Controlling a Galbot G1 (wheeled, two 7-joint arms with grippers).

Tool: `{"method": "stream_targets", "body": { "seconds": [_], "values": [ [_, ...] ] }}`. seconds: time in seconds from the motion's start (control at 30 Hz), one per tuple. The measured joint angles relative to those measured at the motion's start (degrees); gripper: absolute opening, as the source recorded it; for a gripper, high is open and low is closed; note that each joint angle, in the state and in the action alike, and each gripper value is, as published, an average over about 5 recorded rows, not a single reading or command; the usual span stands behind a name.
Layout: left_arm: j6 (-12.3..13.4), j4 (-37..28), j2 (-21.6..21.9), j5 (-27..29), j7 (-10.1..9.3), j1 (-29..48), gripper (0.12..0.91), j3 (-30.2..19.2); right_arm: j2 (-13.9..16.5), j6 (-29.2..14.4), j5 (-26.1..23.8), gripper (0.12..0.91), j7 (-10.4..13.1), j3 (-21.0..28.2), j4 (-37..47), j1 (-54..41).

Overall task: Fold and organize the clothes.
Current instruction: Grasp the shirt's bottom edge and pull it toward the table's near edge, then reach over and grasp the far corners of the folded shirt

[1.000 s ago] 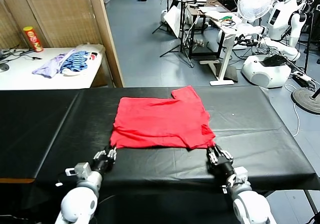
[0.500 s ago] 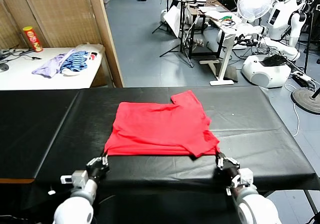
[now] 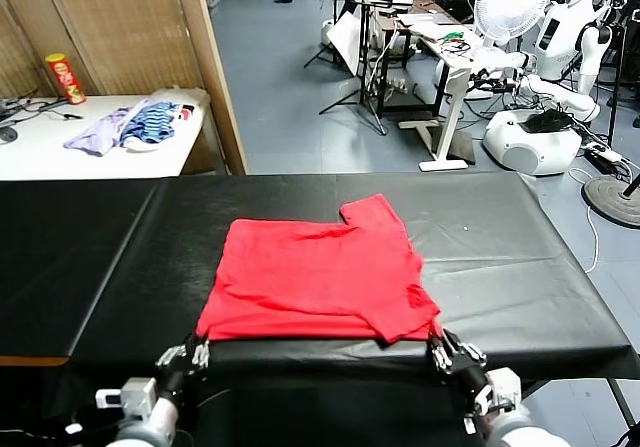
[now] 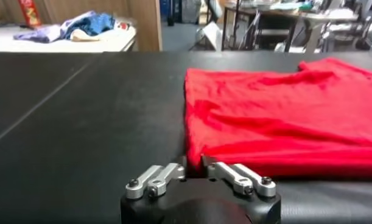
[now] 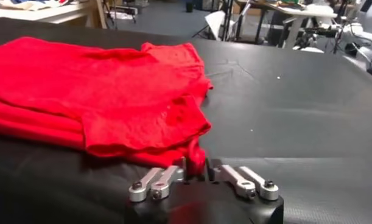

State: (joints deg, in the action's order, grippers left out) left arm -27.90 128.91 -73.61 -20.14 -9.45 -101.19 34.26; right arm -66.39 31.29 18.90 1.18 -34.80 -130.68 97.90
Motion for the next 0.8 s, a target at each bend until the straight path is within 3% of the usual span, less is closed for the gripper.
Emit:
{"method": "stream_targets", "body": {
  "seconds": [0.13,0.37,0.67,0.8],
  "values": [
    [-3.3,4.0,0.6,-1.0,-0.21,-0.7,0.757,0.9,1.4,0.0,3.0,0.796,0.9,-1.6,-2.3,-1.8],
    [-5.6,5.0,5.4,-8.7,-1.07,7.5,0.798,1.4,3.4,-1.3,4.4,0.798,3.1,1.7,4.6,-16.6],
    [-8.6,-11.7,11.5,-21.6,-5.98,32.9,0.798,-6.2,2.2,-1.1,7.5,0.798,7.7,14.4,25.7,-42.4],
    [-9.6,-21.7,11.3,-24.1,-6.37,43.5,0.798,-11.1,0.9,-0.5,8.5,0.798,8.2,19.2,35.1,-51.1]
  ]
}}
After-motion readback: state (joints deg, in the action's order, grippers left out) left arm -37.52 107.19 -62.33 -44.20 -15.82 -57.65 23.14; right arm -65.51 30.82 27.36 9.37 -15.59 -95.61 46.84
